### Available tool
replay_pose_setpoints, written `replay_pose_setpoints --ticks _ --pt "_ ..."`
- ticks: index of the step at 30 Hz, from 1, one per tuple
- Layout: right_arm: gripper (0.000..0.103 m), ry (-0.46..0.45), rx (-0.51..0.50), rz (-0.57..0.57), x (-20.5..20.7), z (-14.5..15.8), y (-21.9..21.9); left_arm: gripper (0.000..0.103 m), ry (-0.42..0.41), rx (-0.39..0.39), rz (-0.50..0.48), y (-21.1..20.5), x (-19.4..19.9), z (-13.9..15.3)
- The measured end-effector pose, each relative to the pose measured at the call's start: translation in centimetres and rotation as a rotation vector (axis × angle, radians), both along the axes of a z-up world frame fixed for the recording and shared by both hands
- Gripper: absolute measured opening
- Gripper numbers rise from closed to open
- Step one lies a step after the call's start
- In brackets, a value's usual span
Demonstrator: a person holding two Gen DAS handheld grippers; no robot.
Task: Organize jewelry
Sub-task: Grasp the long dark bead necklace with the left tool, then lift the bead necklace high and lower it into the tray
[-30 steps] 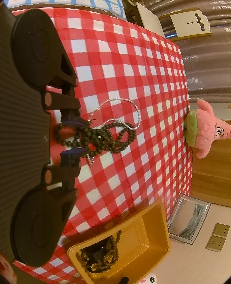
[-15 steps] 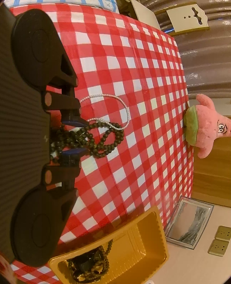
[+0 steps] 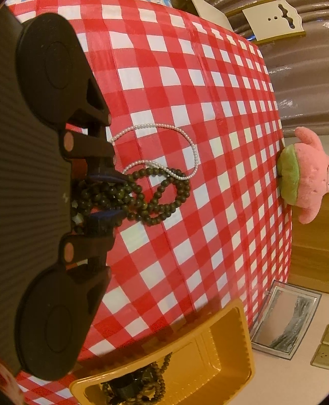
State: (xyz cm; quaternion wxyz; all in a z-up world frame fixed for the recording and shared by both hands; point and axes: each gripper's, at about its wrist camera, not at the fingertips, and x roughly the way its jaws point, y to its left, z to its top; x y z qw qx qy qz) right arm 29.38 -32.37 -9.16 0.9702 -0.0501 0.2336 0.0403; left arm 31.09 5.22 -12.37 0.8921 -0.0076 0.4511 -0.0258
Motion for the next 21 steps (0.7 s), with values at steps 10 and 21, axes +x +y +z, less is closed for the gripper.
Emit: replay_pose_setpoints --ticks 10,21 --pt "0.003 0.0 0.001 0.001 -0.1 0.0 0.0 0.006 -0.024 -0.021 -0.022 -0.3 -0.4 1.5" --pt "0.003 -0.003 0.007 0.005 -0.1 0.0 0.0 0.006 -0.219 -0.123 -0.113 -0.7 -2.7 11.7"
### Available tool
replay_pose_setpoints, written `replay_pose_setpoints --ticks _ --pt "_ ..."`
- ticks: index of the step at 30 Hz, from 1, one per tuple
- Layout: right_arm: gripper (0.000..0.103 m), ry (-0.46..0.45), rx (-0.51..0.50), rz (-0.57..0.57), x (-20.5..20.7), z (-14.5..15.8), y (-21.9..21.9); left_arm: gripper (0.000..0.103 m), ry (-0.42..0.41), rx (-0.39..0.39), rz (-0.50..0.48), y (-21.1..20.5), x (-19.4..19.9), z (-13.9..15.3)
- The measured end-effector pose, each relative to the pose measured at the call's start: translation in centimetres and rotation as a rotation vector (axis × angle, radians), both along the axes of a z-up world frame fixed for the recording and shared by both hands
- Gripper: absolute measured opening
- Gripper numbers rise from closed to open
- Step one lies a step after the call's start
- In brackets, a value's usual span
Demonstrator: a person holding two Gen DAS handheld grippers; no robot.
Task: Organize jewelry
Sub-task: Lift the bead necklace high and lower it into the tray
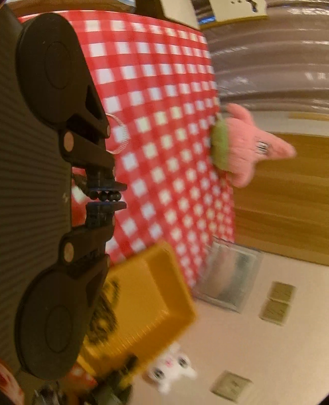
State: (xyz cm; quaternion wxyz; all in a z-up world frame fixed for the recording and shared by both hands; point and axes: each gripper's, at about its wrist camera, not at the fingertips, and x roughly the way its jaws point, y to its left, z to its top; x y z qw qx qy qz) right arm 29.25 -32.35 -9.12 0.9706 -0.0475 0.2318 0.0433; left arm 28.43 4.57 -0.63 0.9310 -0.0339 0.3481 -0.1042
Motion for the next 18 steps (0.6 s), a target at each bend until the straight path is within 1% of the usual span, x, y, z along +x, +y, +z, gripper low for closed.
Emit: replay_pose_setpoints --ticks 2,5,7,11,15,18 --pt "0.003 -0.001 0.002 0.001 0.0 0.0 0.0 0.006 -0.044 -0.036 -0.018 0.1 -0.4 2.6" --pt "0.003 -0.001 0.004 0.0 -0.1 0.0 0.0 0.006 -0.131 -0.037 -0.035 0.0 -1.1 6.3" --pt "0.003 -0.002 0.005 -0.001 -0.1 0.0 0.1 0.006 -0.177 -0.056 -0.04 0.1 -1.5 8.6" --pt "0.003 -0.004 0.006 0.002 -0.1 0.1 0.1 0.006 -0.259 -0.081 -0.05 0.4 -2.1 12.6" --pt "0.003 -0.004 0.008 0.002 -0.1 0.1 0.1 0.006 -0.34 -0.074 -0.06 0.4 -2.7 16.2" --pt "0.003 -0.004 0.007 0.002 -0.1 0.1 0.1 0.006 -0.384 -0.069 -0.073 0.3 -3.1 18.3"
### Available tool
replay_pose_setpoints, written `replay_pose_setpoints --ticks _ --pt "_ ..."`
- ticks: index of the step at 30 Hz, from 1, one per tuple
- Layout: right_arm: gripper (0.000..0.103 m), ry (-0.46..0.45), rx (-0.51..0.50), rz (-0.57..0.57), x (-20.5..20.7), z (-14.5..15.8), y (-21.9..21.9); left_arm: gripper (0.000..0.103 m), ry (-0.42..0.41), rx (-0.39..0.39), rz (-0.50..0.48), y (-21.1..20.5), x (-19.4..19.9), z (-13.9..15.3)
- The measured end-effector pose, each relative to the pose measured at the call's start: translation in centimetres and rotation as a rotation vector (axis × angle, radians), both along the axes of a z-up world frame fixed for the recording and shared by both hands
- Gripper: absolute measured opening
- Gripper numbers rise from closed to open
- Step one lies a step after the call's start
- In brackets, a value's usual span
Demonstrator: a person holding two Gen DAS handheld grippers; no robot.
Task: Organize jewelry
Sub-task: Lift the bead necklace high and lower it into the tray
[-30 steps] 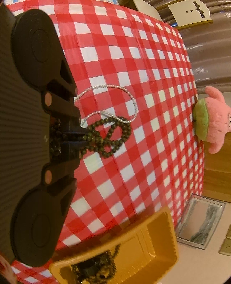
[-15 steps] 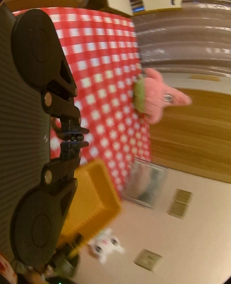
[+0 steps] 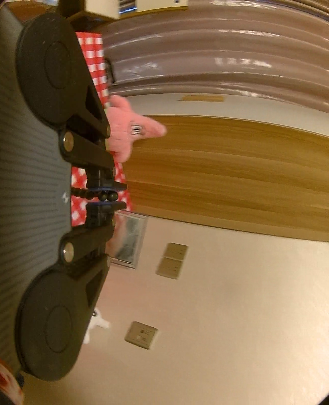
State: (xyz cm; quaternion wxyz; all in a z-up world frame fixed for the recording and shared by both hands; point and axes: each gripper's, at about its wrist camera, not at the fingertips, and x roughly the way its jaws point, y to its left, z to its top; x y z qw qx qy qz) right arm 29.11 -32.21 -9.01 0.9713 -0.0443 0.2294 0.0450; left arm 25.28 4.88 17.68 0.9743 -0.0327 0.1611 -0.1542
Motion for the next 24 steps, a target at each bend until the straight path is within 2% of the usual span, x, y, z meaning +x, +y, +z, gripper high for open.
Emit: replay_pose_setpoints --ticks 5,14,20,24 --pt "0.003 -0.001 0.002 0.0 0.0 0.1 0.1 0.006 -0.059 0.002 -0.011 -0.3 -0.5 2.8" --pt "0.003 -0.001 0.001 0.001 0.0 0.1 0.1 0.006 -0.144 0.013 -0.015 -0.8 -1.8 5.8" --pt "0.003 -0.005 0.002 0.002 -0.1 0.4 0.5 0.006 -0.149 -0.007 -0.033 -1.1 -2.1 6.2" --pt "0.003 -0.006 0.002 0.002 -0.1 0.4 0.6 0.006 -0.134 -0.024 -0.059 -1.7 -2.7 5.0"
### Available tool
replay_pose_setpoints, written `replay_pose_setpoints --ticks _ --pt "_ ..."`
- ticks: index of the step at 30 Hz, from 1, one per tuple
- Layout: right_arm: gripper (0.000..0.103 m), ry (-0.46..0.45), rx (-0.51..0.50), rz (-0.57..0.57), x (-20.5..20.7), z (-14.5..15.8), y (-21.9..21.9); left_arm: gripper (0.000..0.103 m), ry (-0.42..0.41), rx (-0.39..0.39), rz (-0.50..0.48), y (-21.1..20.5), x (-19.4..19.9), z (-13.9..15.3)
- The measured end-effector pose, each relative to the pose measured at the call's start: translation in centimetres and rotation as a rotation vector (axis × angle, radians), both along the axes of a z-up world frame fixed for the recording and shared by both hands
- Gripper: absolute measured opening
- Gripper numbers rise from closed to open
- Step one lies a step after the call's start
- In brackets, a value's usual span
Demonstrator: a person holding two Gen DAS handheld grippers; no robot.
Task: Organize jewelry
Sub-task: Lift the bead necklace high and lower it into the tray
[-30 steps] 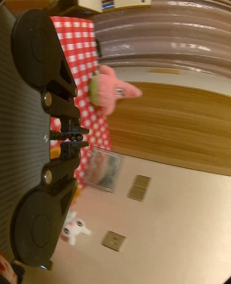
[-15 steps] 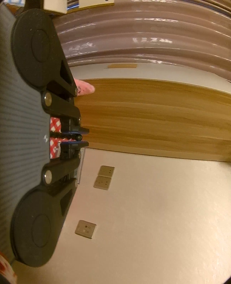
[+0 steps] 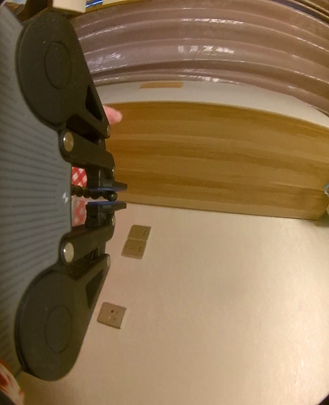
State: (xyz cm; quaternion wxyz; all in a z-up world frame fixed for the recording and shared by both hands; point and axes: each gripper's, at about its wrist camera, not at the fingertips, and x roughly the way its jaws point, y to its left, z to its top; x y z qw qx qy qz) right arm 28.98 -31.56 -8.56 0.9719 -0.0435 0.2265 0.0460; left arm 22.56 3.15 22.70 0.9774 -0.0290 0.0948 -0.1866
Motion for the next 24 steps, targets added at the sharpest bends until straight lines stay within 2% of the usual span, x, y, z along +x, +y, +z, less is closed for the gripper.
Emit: replay_pose_setpoints --ticks 6,14,18,21,24 --pt "0.003 -0.002 -0.004 0.004 -0.1 0.1 0.1 0.006 0.159 -0.072 -0.058 -0.9 0.0 -4.3" --pt "0.003 -0.007 -0.006 0.007 -0.2 0.3 0.2 0.006 0.287 -0.135 -0.065 -1.2 -0.3 -8.3" --pt "0.003 -0.007 -0.006 0.008 -0.2 0.3 0.2 0.006 0.245 -0.15 -0.134 -2.9 -0.4 -7.0" --pt "0.003 -0.011 -0.007 0.01 -0.3 0.2 0.2 0.006 0.176 -0.162 -0.175 -4.0 -0.3 -5.1" --pt "0.003 -0.011 -0.007 0.011 -0.3 0.2 0.2 0.006 0.088 -0.217 -0.205 -4.5 0.0 -2.6"
